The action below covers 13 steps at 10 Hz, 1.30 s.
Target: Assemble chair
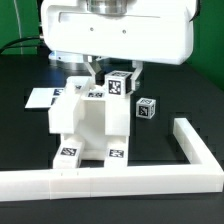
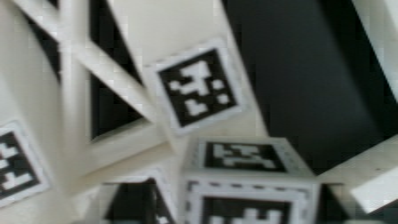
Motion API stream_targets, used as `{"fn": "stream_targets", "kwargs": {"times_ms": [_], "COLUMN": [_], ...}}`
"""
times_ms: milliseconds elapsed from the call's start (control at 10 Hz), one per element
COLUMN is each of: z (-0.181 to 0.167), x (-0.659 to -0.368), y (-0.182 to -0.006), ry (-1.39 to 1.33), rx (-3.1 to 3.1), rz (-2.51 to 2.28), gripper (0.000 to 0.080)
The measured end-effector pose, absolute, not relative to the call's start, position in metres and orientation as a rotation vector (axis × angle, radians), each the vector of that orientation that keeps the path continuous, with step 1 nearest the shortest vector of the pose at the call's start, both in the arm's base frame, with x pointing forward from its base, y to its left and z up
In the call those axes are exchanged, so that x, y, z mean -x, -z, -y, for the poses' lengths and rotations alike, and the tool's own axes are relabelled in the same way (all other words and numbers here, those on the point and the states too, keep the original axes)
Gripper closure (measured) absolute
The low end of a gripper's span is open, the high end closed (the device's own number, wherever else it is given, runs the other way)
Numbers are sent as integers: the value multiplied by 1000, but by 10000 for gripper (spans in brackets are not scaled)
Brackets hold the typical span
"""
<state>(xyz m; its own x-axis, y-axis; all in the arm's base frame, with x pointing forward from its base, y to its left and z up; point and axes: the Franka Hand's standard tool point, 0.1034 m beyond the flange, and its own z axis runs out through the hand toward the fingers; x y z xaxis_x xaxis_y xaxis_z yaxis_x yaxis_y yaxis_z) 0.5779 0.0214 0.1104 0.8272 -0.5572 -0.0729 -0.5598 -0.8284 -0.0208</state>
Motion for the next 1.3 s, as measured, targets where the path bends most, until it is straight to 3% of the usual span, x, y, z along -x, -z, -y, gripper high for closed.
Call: {"fn": "stream_targets", "kwargs": {"times_ms": [100,1300], "z": [-22,-24], "x": [-578,-581], "y": [-110,-110], "ry": [-101,-117], "rx": [2929,2191], "rz": [-1015,-2169], "gripper": [516,515]}}
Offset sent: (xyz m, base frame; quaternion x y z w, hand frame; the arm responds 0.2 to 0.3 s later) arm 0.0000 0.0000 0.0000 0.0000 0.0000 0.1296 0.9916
